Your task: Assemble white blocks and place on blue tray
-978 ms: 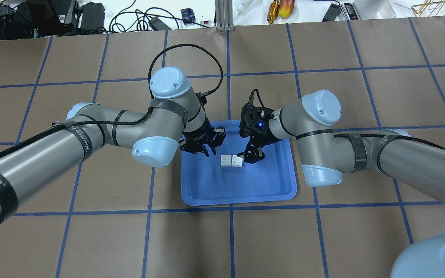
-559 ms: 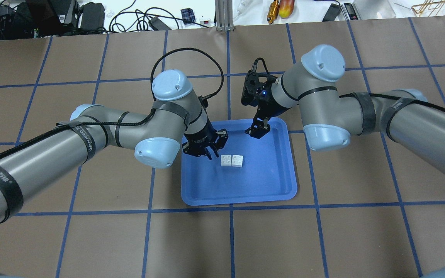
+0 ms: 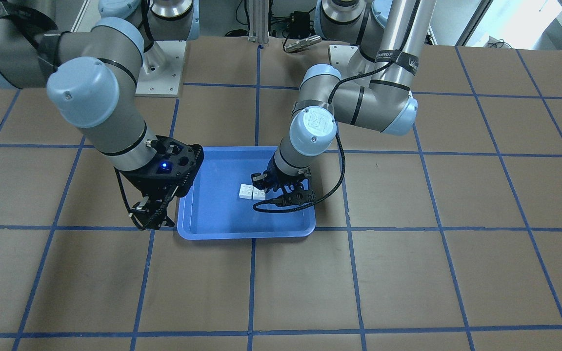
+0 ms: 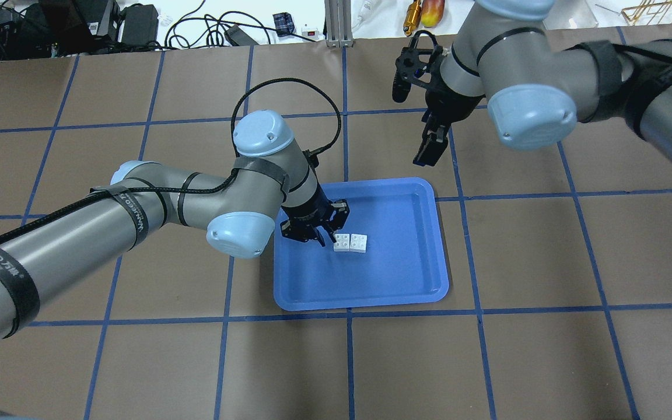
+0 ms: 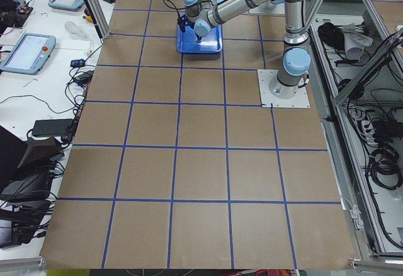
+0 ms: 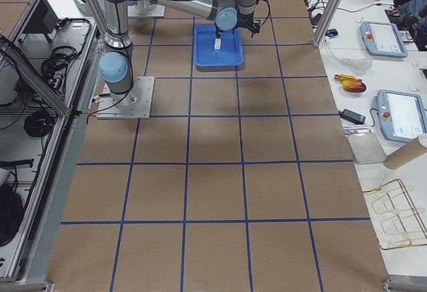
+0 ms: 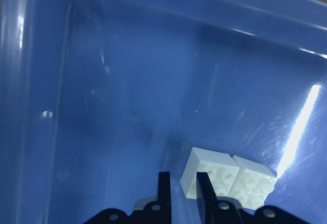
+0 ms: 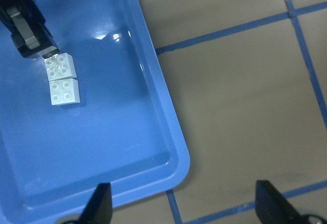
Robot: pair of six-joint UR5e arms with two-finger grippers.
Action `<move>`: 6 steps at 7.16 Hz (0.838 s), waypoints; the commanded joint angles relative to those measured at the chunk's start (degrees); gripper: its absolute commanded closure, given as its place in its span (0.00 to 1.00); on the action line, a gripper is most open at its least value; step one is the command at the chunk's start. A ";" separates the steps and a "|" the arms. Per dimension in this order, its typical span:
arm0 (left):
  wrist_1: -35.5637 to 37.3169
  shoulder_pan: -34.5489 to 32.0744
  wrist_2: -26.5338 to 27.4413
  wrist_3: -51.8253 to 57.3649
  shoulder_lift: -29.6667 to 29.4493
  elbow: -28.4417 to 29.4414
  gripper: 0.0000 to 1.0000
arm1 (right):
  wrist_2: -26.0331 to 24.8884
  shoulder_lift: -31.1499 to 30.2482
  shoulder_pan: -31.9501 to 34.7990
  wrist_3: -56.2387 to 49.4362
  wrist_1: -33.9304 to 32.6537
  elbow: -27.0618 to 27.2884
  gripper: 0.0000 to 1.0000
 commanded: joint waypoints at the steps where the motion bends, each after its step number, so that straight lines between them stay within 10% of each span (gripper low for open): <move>1: 0.10 -0.10 2.69 0.72 -0.43 -0.59 0.70 | -2.52 -0.77 -1.79 9.76 9.01 -8.92 0.00; 6: 1.85 -0.27 1.91 0.99 -0.96 -0.59 0.78 | -8.77 -6.93 -1.62 50.86 25.55 -13.88 0.00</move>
